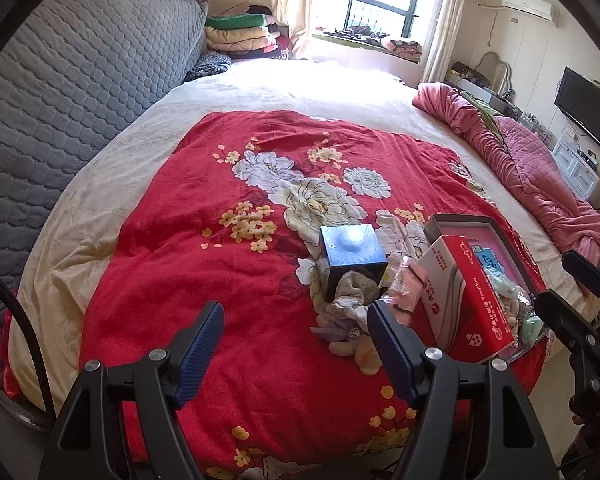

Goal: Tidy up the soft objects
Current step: 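Move both open tools back over the pile of soft items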

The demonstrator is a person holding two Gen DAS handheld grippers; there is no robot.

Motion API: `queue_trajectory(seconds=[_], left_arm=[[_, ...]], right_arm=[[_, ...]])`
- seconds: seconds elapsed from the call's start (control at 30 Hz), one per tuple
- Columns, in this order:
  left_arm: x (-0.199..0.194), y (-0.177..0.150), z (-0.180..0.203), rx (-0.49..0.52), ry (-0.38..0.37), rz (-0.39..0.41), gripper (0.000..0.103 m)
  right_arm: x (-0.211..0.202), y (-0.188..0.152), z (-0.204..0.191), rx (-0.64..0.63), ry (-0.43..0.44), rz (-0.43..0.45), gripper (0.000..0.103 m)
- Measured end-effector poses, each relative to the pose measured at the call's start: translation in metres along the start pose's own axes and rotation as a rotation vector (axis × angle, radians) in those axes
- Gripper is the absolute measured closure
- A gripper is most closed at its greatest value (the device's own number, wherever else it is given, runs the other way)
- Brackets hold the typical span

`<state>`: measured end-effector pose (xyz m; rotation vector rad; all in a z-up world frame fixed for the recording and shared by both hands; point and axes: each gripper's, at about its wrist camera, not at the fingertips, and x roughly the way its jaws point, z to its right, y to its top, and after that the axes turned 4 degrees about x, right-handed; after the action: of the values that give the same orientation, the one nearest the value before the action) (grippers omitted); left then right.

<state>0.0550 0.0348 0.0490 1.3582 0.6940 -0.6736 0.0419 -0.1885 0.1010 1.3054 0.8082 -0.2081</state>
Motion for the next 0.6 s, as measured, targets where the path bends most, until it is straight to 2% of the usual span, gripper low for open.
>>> queue_trajectory(seconds=[0.2, 0.5, 0.6], left_arm=[[0.027, -0.014, -0.008, -0.018, -0.009, -0.042, 0.030], [0.070, -0.015, 0.004, -0.005, -0.097, -0.081, 0.030], [0.093, -0.009, 0.006, -0.016, -0.153, -0.106, 0.030]], right_arm=[[0.031, -0.012, -0.015, -0.014, 0.018, -0.064, 0.027], [0.086, -0.033, -0.010, 0.047, 0.040, -0.194, 0.027], [0.096, -0.033, -0.004, 0.060, 0.042, -0.208, 0.027]])
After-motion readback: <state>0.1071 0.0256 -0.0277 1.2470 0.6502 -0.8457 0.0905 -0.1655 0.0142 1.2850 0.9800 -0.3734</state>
